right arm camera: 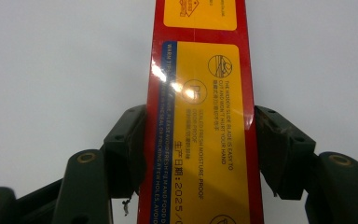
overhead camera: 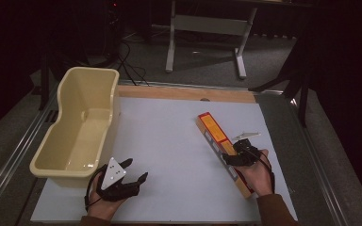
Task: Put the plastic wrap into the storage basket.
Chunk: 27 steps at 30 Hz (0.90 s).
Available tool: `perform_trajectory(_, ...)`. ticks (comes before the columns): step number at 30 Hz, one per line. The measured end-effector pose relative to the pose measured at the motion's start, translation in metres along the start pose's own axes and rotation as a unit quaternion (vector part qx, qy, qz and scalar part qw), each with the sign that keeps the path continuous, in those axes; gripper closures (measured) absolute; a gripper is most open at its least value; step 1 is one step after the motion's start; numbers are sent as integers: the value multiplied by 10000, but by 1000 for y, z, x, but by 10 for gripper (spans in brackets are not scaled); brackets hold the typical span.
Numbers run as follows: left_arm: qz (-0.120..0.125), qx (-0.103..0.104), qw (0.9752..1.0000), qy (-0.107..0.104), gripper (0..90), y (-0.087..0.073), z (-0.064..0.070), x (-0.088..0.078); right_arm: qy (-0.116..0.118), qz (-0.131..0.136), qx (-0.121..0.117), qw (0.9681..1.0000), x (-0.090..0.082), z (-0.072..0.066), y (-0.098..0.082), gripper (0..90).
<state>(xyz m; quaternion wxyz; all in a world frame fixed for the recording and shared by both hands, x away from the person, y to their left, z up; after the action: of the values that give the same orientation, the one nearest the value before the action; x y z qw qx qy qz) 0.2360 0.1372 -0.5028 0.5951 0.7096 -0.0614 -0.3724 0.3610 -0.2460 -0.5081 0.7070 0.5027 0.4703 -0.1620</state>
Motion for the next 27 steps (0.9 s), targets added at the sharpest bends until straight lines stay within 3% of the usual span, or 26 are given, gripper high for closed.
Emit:
perform_trajectory(3, -13, 10, 10000, -13, 295, 0, 1, 1, 74, -309, -29, 9995, 0, 2, 6, 377)
perform_trajectory(7, -19, 21, 10000, -28, 295, 0, 1, 1, 213, -946, -306, 9948, 13, 0, 19, 284)
perform_trajectory(11, -5, 0, 10000, -27, 295, 0, 0, 0, 325, -1287, -216, 9909, 30, 0, 35, 288)
perform_trajectory(15, 6, -1, 10000, -34, 295, 0, -1, -1, 342, -1913, -192, 9808, 43, 3, 46, 343)
perform_trajectory(18, 3, -5, 10000, -40, 295, 0, -1, -1, 534, -2292, -129, 9718, 48, 6, 50, 341)
perform_trajectory(19, 0, 0, 10000, -38, 295, 0, -1, -1, 578, -2407, -35, 9689, 50, 8, 51, 351)
perform_trajectory(21, 5, 0, 10000, -36, 295, 1, 0, -1, 583, -2473, 47, 9672, 50, 8, 52, 363)
perform_trajectory(23, -6, -6, 10000, -36, 295, 0, 0, 0, 501, -2647, 352, 9624, 47, 10, 55, 394)
perform_trajectory(24, -6, -6, 10000, -36, 295, 0, 0, 0, 501, -2647, 352, 9624, 47, 10, 55, 394)
perform_trajectory(25, -5, -7, 10000, -36, 295, 0, -1, 0, 614, -2657, 627, 9601, 47, 14, 56, 396)
perform_trajectory(26, -5, -7, 10000, -36, 295, 0, -1, 0, 614, -2657, 627, 9601, 47, 14, 56, 396)
perform_trajectory(27, 0, -14, 10000, -42, 295, 0, -1, 0, 806, -2637, 908, 9569, 46, 17, 56, 396)
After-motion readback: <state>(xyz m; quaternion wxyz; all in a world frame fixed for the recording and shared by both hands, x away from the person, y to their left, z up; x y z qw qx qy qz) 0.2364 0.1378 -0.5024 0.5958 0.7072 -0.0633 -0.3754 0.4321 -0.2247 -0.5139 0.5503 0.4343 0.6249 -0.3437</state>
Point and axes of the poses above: each handheld gripper's, and its own axes: x roughly forward along the jaws, y roughly out of its top, z roughly to its right, the point moved 3 cm from there along x, roughly forward along the jaws, and after that the axes turned 1 degree about -z, right-handed, at the moved point
